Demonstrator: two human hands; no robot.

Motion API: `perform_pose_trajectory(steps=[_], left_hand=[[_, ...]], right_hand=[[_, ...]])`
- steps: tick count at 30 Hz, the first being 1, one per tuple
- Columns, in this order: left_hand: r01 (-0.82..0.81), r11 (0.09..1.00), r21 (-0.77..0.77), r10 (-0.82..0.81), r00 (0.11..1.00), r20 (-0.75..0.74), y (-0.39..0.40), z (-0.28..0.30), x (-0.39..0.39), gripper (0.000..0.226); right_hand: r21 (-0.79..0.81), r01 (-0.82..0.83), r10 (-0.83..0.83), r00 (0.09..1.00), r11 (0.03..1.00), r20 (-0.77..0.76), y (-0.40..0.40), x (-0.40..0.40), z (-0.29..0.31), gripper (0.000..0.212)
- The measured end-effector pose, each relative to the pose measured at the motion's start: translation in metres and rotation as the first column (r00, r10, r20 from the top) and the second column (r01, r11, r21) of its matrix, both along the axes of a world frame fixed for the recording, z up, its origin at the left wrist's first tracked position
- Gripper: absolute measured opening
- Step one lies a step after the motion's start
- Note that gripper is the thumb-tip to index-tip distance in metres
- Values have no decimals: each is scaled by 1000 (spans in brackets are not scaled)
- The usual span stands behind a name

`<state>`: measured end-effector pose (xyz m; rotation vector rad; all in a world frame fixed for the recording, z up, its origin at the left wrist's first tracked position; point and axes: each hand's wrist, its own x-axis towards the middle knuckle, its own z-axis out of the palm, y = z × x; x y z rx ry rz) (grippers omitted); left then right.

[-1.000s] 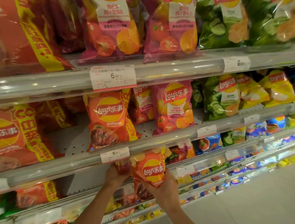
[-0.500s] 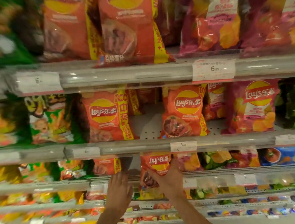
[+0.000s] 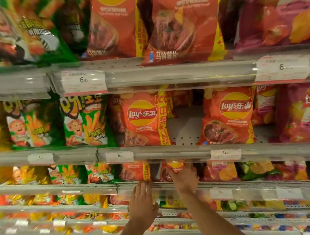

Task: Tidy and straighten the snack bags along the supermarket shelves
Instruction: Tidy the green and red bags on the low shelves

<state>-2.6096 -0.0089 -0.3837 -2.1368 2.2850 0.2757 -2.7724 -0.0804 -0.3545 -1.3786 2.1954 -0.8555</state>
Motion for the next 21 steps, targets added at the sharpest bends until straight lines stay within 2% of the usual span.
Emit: perform_pose_trajectory(steps=[6,12,15,18,21], left_hand=[[-8,1000,-1,8,997,-72,2,-1,1,82],[-71,997,-22,68,990,-120,5,-2,-9,86],[-103,994,-46,96,986,-137,8,-4,-15,86],[-130,989,-67,119,982,-146,9,-5,-19,86],[-187,977,-99,154,949,-276,10,-2,-33,83]], right_hand=[[63,-81,83,996,995,-34,-1,7,-7,112],[97,-161,165,986,982,-35,10,-6,-10,93],[63,-234,230,971,970,70,15,-15,-8,89],[-35,-249,251,949,968,189,28,-37,-7,85],[-149,-200,238,918,968,318,48,-70,-8,53]])
